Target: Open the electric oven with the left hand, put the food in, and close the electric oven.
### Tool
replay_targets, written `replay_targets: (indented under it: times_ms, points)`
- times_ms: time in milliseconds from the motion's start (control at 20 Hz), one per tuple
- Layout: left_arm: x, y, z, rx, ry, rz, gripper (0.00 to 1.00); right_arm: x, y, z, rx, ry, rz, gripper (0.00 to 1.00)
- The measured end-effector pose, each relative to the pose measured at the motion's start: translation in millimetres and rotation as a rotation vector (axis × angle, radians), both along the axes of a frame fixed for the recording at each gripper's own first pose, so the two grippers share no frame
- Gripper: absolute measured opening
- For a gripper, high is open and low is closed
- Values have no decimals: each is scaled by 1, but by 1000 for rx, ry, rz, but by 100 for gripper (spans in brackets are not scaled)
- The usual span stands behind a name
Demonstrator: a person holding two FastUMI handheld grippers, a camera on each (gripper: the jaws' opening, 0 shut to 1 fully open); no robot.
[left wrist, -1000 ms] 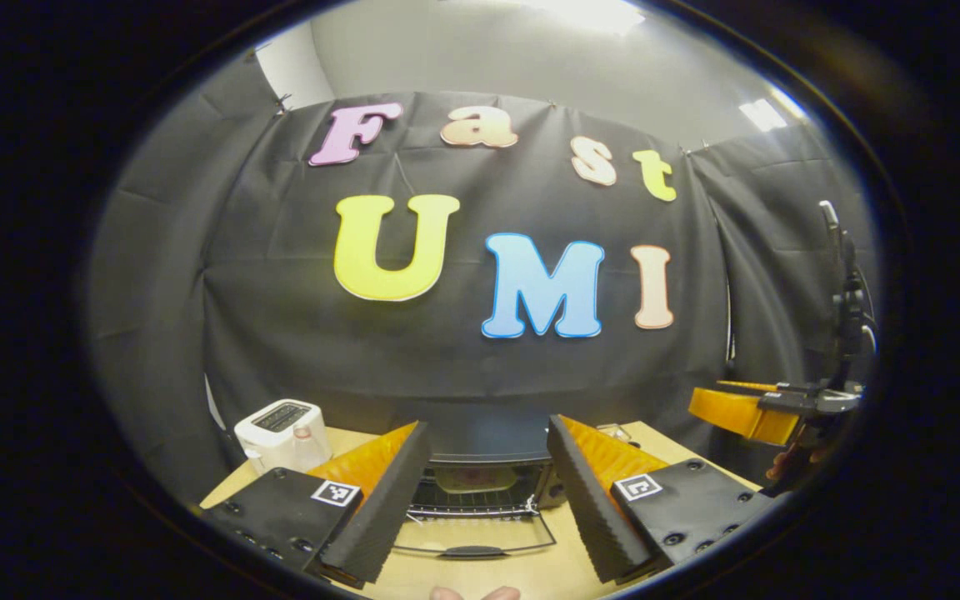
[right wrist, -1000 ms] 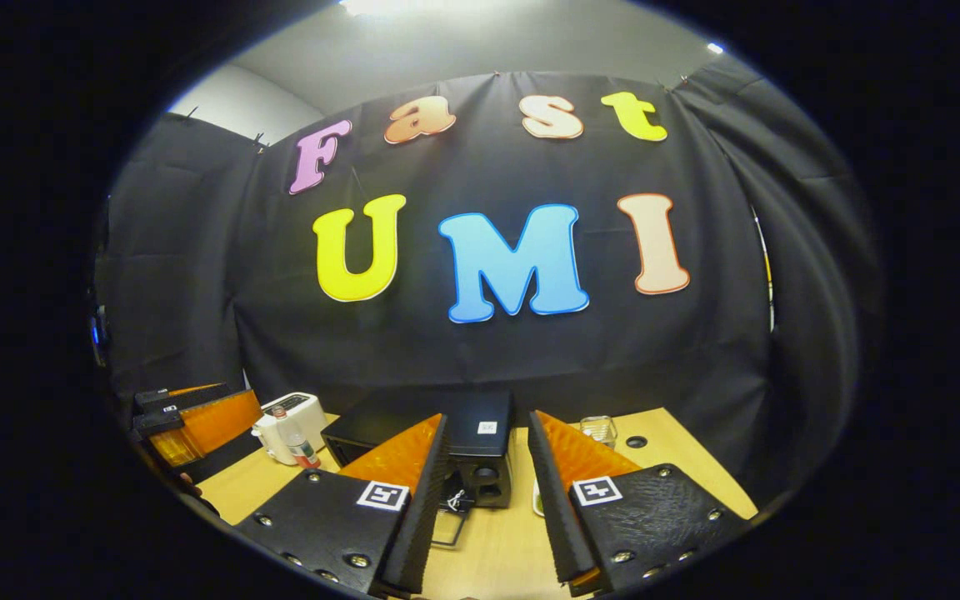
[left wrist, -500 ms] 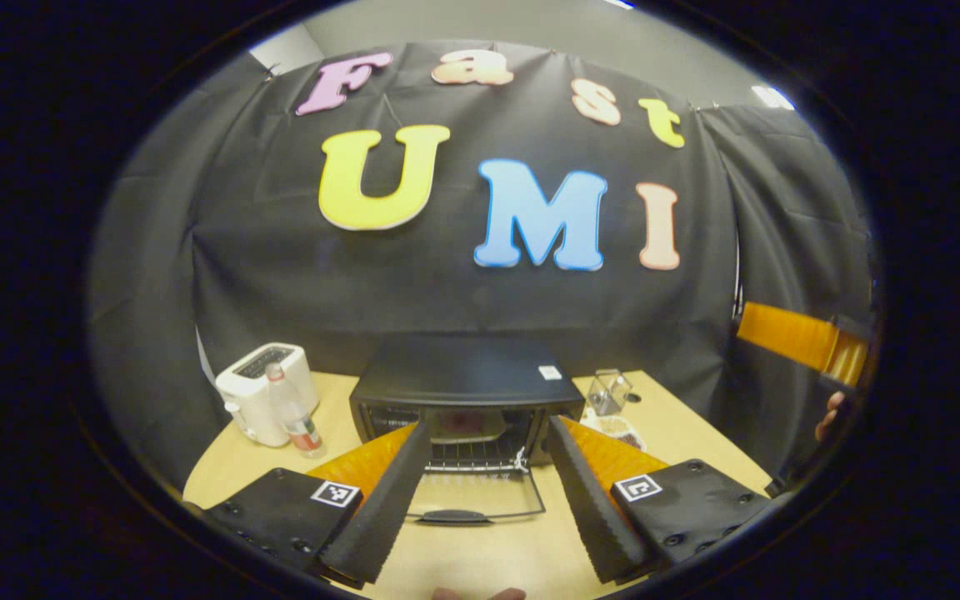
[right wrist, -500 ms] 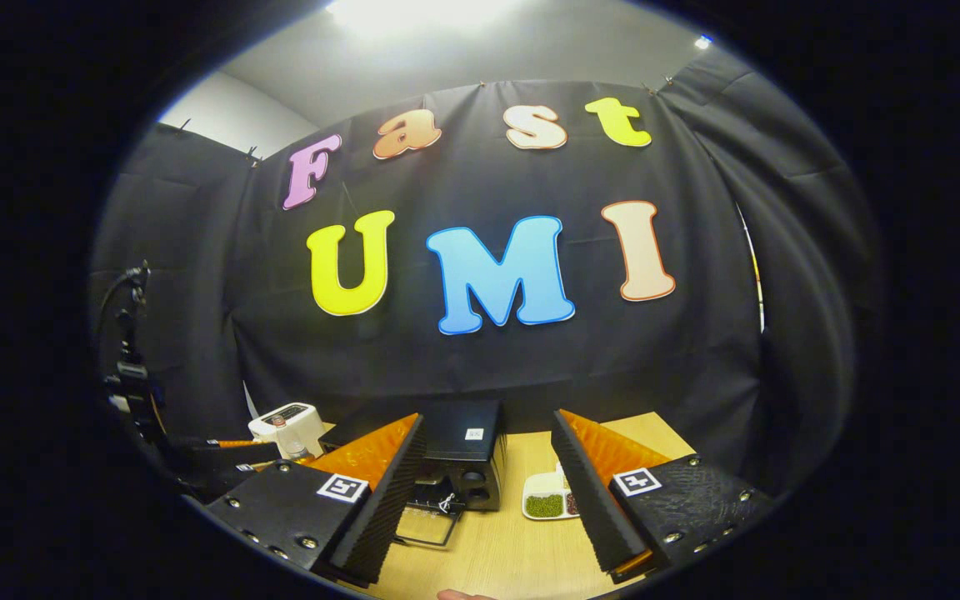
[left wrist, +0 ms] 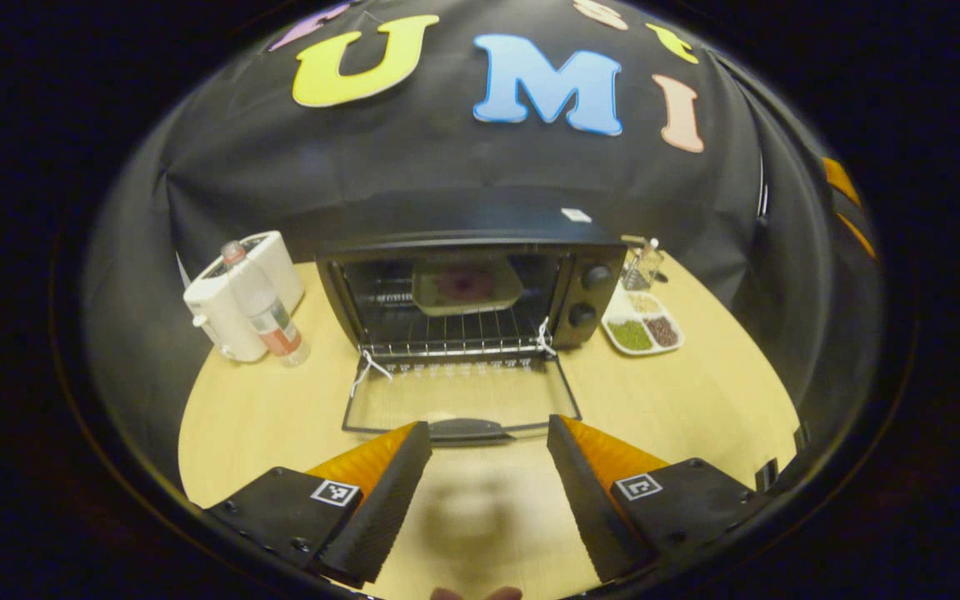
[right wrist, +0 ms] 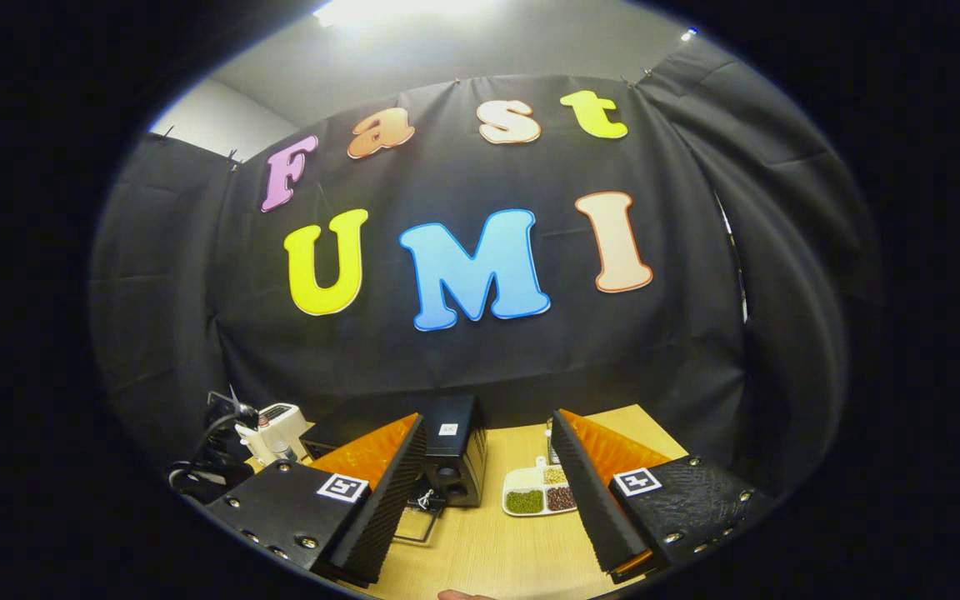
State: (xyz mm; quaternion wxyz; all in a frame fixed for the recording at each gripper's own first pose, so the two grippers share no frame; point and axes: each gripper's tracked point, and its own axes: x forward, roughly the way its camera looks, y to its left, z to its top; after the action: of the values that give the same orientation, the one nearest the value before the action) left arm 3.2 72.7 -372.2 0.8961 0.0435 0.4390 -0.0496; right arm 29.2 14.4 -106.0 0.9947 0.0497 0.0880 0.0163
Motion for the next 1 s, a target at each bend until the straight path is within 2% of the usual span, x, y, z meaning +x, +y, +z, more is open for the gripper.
replay_targets:
  times_ms: [100,150,250,300,350,450,650,700,750,850,950,1000]
  points:
    - [-9,7,-26,8,98,30,100,0,-10,-3,9,10,-25,92]
    - [-11,10,-38,14,141,40,95,-1,-15,-5,9,13,-38,92]
    - [-14,18,-54,26,198,56,100,-1,-25,-10,4,26,-63,92]
    - [-15,20,-61,29,220,61,96,-1,-29,-14,3,38,-74,92]
    - [-14,22,-67,30,243,65,100,-3,-33,-17,6,48,-83,92]
    - [-12,26,-80,35,282,69,100,-7,-37,-23,18,63,-102,92]
    - [-3,29,-100,51,336,54,100,-8,-47,-30,32,86,-144,92]
    - [-1,28,-105,52,347,49,96,-9,-48,-32,35,92,-152,92]
    - [0,28,-109,54,358,44,100,-9,-49,-32,36,95,-158,92]
    - [4,30,-116,67,371,39,96,-10,-50,-33,28,99,-168,92]
    - [9,31,-120,72,375,44,96,-7,-53,-31,19,101,-176,92]
    - [13,30,-121,66,374,49,100,-6,-52,-31,16,103,-176,92]
